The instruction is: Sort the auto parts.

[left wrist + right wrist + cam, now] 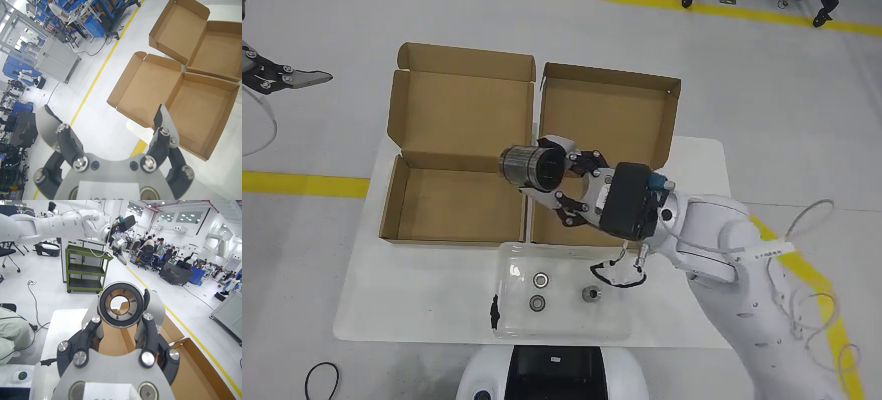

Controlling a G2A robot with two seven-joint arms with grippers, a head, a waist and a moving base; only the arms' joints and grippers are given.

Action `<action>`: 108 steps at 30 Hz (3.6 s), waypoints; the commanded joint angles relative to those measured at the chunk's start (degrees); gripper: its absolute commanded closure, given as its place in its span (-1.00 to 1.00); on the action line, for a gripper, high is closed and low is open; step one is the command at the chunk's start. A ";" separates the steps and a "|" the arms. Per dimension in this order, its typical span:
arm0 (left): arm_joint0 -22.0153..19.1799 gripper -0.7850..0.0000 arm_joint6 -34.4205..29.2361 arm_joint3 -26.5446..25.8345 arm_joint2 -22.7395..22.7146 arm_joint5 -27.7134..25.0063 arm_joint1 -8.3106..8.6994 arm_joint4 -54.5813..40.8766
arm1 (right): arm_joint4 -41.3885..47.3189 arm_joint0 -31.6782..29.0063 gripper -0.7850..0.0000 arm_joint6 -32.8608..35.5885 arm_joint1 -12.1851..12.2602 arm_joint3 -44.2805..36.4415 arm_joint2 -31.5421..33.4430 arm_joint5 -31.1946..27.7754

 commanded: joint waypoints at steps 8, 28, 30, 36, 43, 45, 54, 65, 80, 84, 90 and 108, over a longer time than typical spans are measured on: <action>0.00 -1.00 0.00 0.00 0.00 0.00 0.00 0.00 | -0.15 0.75 1.00 -3.81 -0.13 0.37 0.57 -0.64; 0.00 -1.00 0.00 0.00 0.00 0.00 0.00 0.00 | -5.86 -3.69 1.00 -13.60 -0.05 1.59 1.13 -0.51; 0.00 -1.00 0.00 0.00 0.00 0.00 0.00 0.00 | -6.26 -4.73 1.00 -14.28 0.02 2.42 1.18 -0.54; 0.00 -1.00 0.00 0.00 0.00 0.00 0.00 0.00 | -8.14 -8.41 1.00 -14.93 0.48 3.77 2.16 -0.85; 0.00 -1.00 0.00 0.00 0.00 0.00 0.00 0.00 | -10.61 -11.58 1.00 -11.34 1.01 4.82 3.01 -0.05; 0.00 -1.00 0.00 0.00 0.00 0.00 0.00 0.00 | -11.14 -11.54 1.00 -8.73 1.04 5.34 2.62 0.66; 0.00 -1.00 0.00 0.00 0.00 0.00 0.00 0.00 | -11.34 -8.46 1.00 3.11 0.53 9.84 -1.16 3.83; 0.00 -1.00 0.00 0.00 0.00 0.00 0.00 0.00 | -8.71 -5.72 1.00 8.40 -0.13 18.02 -3.74 5.86; 0.00 -1.00 0.00 0.00 0.00 0.00 0.00 0.00 | -4.97 0.34 1.00 15.94 -1.89 28.61 -8.41 9.98; 0.00 -1.00 0.00 0.00 0.00 0.00 0.00 0.00 | -3.93 2.85 1.00 18.85 -2.75 31.36 -10.54 11.27; 0.00 -1.00 0.00 0.00 0.00 0.00 0.00 0.00 | -2.10 5.78 1.00 21.53 -3.91 34.93 -12.71 13.37; 0.00 -1.00 0.00 0.00 0.00 0.00 0.00 0.00 | -1.52 9.28 0.61 22.49 -6.30 43.73 -16.57 16.44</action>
